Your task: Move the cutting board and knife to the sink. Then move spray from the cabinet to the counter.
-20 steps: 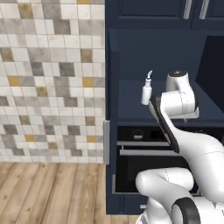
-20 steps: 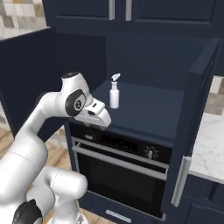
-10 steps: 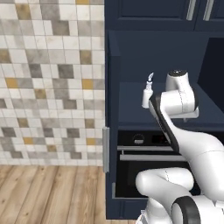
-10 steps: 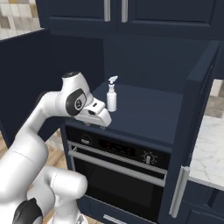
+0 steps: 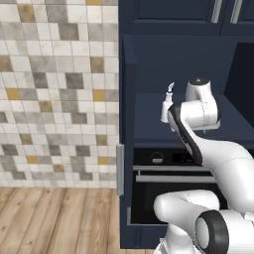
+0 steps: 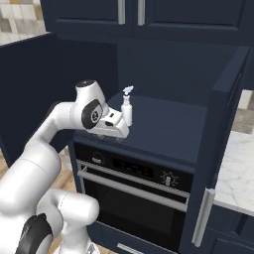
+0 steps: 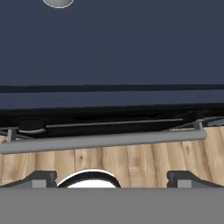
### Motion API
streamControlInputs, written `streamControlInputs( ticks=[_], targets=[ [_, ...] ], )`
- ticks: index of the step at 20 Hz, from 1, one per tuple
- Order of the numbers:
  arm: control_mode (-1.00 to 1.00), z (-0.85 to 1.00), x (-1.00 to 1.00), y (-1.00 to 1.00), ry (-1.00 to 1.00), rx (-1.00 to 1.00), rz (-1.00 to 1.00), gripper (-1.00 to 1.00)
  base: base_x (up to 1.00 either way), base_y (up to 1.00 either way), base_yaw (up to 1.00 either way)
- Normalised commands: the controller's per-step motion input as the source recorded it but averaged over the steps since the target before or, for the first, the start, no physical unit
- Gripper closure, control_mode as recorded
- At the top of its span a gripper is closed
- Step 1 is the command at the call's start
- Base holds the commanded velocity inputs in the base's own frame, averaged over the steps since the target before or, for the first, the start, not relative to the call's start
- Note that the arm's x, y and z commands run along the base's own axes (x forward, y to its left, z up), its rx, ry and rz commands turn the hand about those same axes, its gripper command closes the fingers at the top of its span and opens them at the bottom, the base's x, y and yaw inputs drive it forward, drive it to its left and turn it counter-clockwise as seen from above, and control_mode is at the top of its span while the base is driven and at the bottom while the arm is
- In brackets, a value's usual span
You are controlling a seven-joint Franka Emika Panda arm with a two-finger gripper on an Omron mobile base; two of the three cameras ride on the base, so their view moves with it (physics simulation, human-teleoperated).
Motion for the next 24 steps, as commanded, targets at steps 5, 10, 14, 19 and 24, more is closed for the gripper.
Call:
streamControlInputs(
  ticks=[5,10,14,19,24],
  targets=[
    [-1.0,0.01,0.2,0.0,-0.07,0.04,0.27,-1.0,0.0,0.0,0.0],
    [-1.0,0.17,0.02,-0.05,-0.14,0.14,0.29,-1.0,0.0,0.0,0.0],
    [-1.0,0.11,0.11,-0.02,-0.14,0.16,0.29,-1.0,0.0,0.0,0.0],
    [-1.0,0.01,0.42,0.0,-0.11,0.13,0.27,-1.0,0.0,0.0,0.0],
    [-1.0,0.0,0.76,0.0,-0.01,0.05,0.11,-1.0,0.0,0.0,0.0]
  ],
)
